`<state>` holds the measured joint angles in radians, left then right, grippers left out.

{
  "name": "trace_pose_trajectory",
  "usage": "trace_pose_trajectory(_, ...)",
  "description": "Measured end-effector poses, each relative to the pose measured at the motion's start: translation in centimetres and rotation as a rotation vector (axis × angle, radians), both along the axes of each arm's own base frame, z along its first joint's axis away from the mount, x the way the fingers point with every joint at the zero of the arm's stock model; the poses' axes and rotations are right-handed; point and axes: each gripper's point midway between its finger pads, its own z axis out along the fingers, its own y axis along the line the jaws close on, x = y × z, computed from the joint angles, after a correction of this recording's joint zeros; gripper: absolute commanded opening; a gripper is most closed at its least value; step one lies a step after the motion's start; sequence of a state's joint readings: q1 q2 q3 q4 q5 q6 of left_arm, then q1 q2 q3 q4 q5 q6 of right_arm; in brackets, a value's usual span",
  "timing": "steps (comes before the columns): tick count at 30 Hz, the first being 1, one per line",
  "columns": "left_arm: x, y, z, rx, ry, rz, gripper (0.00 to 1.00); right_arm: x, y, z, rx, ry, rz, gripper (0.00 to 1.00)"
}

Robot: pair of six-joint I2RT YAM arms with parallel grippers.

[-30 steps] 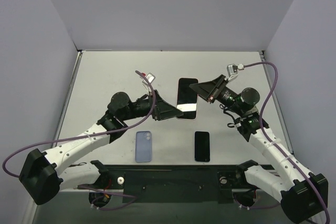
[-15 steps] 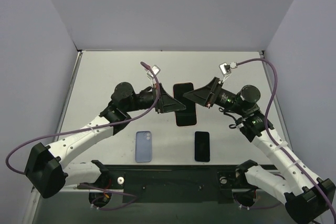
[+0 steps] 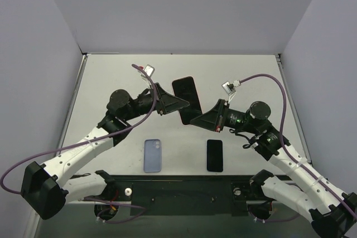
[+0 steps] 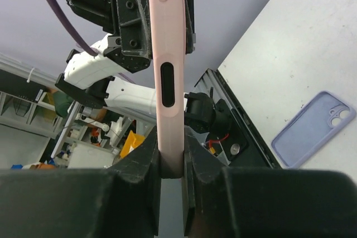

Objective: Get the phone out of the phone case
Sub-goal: Pick up the phone at the center of the board.

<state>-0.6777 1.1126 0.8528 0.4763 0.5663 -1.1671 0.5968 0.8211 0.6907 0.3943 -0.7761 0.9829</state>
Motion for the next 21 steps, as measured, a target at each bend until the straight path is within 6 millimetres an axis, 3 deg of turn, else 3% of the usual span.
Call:
trace_pose_trajectory(2,0.0,0.1,0.0,-0.015,0.005,-0.006,0.0,0.0,0.1,0.2,0.008,0.006,0.003,0.15)
trace_pose_trajectory(3,0.0,0.1,0.1,-0.023,0.001,-0.006,0.0,0.1,0.1,0.3,0.013,0.004,0.004,0.15)
trace_pose_trajectory(6,0.1,0.3,0.1,-0.029,-0.003,0.003,0.0,0.3,0.3,0.3,0.016,0.002,0.005,0.11)
trace_pose_trajectory(8,0.4,0.4,-0.1,-0.025,0.002,0.013,0.0,0.5,0.5,0.0,0.011,0.01,0.008,0.0)
trace_pose_trajectory(10,0.5,0.5,-0.3,-0.021,0.006,0.018,0.01,0.5,0.6,-0.1,0.008,0.014,0.012,0.0)
trace_pose_trajectory(11,0.5,0.5,-0.3,-0.021,0.004,0.019,0.22,0.5,0.6,-0.1,0.009,0.012,0.013,0.0)
trace_pose_trajectory(12,0.5,0.5,-0.3,-0.021,0.004,0.018,0.32,0.5,0.6,-0.1,0.011,0.009,0.015,0.0)
trace_pose_trajectory(13,0.5,0.5,-0.3,-0.02,0.004,0.017,0.49,0.4,0.6,0.0,0.013,0.006,0.019,0.0)
trace_pose_trajectory(14,0.5,0.6,-0.3,-0.018,0.002,0.015,0.55,0.4,0.6,0.0,0.015,0.003,0.021,0.0)
trace_pose_trajectory(17,1.0,1.2,-0.4,-0.011,0.017,0.017,0.61,0.3,0.6,-0.2,0.016,0.0,0.022,0.0)
trace_pose_trajectory(21,2.5,2.6,0.1,-0.026,0.031,0.054,0.54,0.2,0.5,-0.9,0.004,0.012,0.027,0.0)
